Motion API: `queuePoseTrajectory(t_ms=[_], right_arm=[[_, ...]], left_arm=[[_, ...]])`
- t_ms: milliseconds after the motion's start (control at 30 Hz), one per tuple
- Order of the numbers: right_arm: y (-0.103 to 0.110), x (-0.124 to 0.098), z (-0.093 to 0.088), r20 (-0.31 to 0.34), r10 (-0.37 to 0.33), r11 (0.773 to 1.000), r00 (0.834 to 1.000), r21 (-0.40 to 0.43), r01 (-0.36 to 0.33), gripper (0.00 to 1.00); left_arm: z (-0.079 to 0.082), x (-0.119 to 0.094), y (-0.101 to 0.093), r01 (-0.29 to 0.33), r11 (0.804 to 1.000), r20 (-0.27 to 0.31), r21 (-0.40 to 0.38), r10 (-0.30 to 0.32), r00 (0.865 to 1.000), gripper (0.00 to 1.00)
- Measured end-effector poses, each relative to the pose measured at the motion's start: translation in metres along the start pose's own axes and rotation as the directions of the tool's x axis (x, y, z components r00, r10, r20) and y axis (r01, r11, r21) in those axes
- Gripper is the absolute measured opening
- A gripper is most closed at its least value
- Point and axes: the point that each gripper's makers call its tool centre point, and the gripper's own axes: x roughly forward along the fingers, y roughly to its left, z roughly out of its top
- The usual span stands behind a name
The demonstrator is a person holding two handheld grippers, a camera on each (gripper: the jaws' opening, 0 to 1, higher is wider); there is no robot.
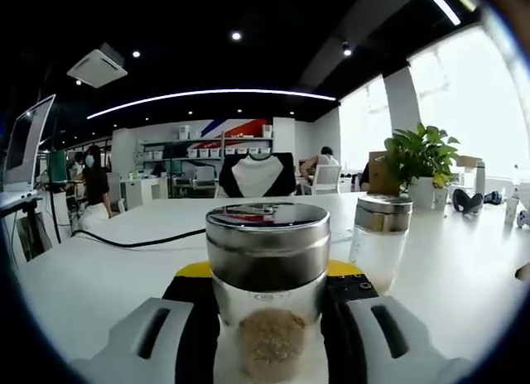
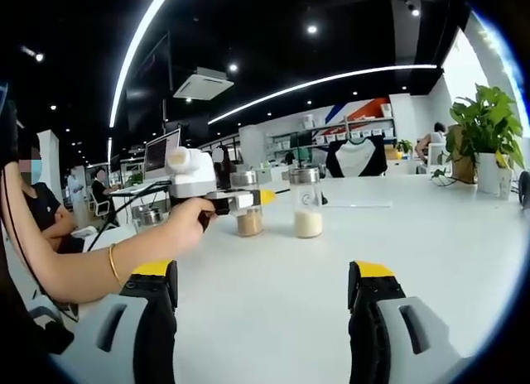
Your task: Rotate the seasoning bottle until the label or dispensing opening points toward the visible target arrow and the bottle remains upright within the marked orientation range
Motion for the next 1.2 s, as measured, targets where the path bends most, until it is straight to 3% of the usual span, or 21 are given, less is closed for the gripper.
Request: queuePoseTrajectory(t_ms=[367, 500, 867, 967, 1133, 1200], right_arm=[[0.017, -0.002, -0.002, 0.022, 0.016, 1.000, 1.000, 0.017, -0.017, 0.86], [0.026, 0.000, -0.002, 0.021, 0.031, 0.999, 0.999, 0.010, -0.031, 0.85], [0.044, 0.003, -0.004, 0.043, 0.023, 1.000, 0.999, 0.001, -0.023, 0.82], [0.047, 0.003, -0.005, 0.023, -0.006, 0.996, 1.000, -0.084, 0.008, 0.81], [0.051, 0.002, -0.005, 0.021, -0.060, 0.988, 0.998, -0.140, 0.062, 0.79], [0.051, 0.001, -0.005, 0.028, -0.115, 0.971, 0.993, -0.207, 0.118, 0.78]], left_arm=[[0.008, -0.027, -0.002, -0.003, 0.999, 0.000, 0.046, 0.003, 1.000, 0.48], [0.013, -0.041, -0.010, 0.016, 0.997, -0.003, 0.075, -0.015, 1.000, 0.48], [0.026, -0.068, -0.032, 0.068, 0.996, 0.028, 0.061, -0.070, 0.997, 0.48], [0.026, -0.076, -0.038, 0.091, 0.994, 0.028, 0.059, -0.093, 0.995, 0.48], [0.028, -0.086, -0.046, 0.110, 0.993, 0.039, 0.049, -0.112, 0.993, 0.48], [0.029, -0.091, -0.049, 0.122, 0.992, 0.041, 0.039, -0.123, 0.991, 0.48]])
